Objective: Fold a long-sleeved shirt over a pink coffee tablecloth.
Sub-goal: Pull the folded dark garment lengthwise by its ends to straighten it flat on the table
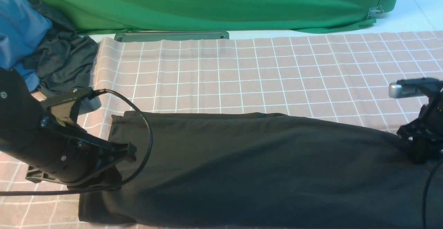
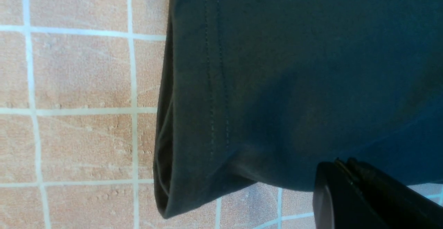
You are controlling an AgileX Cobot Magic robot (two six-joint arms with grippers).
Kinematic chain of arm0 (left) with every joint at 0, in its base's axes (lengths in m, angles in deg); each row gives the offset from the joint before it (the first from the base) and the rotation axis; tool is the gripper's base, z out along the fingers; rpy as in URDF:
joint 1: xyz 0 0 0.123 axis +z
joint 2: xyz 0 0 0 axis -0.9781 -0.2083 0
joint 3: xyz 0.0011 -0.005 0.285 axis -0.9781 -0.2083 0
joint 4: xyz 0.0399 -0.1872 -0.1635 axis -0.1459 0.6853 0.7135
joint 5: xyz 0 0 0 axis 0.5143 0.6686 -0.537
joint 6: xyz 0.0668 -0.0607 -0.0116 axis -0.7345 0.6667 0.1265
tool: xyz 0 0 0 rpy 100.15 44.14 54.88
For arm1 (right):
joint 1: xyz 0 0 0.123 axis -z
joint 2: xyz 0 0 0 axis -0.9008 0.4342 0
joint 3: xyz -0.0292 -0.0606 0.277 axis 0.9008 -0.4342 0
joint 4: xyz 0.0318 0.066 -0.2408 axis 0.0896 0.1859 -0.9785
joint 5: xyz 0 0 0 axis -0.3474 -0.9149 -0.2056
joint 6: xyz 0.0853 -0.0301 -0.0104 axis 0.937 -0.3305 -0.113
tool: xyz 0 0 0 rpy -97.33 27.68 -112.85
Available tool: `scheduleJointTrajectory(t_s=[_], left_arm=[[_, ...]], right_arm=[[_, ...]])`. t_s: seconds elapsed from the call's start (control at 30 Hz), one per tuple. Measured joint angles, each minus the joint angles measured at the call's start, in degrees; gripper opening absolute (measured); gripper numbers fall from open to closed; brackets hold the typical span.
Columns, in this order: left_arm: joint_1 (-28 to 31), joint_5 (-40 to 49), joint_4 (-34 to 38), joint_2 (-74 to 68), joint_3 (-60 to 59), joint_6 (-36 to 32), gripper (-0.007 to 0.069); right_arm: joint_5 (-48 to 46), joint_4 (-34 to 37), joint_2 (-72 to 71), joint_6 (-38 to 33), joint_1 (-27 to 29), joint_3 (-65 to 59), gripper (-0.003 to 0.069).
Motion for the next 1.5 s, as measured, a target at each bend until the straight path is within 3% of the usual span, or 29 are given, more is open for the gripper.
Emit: scheduleJointTrajectory(t_s=[0.13,0.5,0.67,0.87,1.07,1.13,1.3,1.5], left_arm=[[0.0,0.4,0.1,0.0,0.0,0.0,0.0013],[0.0,0.4,0.0,0.0,0.1,2.9,0.0013],[-0.2,-1.4,4.1,-1.3,1.9,1.7,0.0013],[-4.2,-5.7,4.1,-7.8,2.5,2.1,0.0013],[-5.1,-3.6,-12.4,-13.9,0.6,18.7,0.0013],[-4.5,-2.8,-14.0,-13.9,-0.1,20.3,0.0013],[-4.4,0.1,-6.7,-13.4,0.3,14.0,0.0013],[-4.5,4.0,-4.8,-9.7,6.1,12.9,0.0013]], right_arm=[[2.8,-0.2,0.0,2.0,0.0,0.1,0.0036],[-1.0,-1.0,-3.9,2.3,-1.5,0.3,0.0036],[-1.1,1.1,-13.2,2.3,-5.7,0.3,0.0036],[-1.3,6.3,-17.0,1.5,-11.3,-0.5,0.0036],[3.7,7.9,-16.3,0.4,-16.2,-6.6,0.0036],[5.1,7.9,-16.3,0.4,-16.1,-7.9,0.0036],[7.3,7.8,-16.3,0.4,-16.1,-8.3,0.0036],[7.8,10.1,-16.3,0.6,-16.1,-6.6,0.0036]])
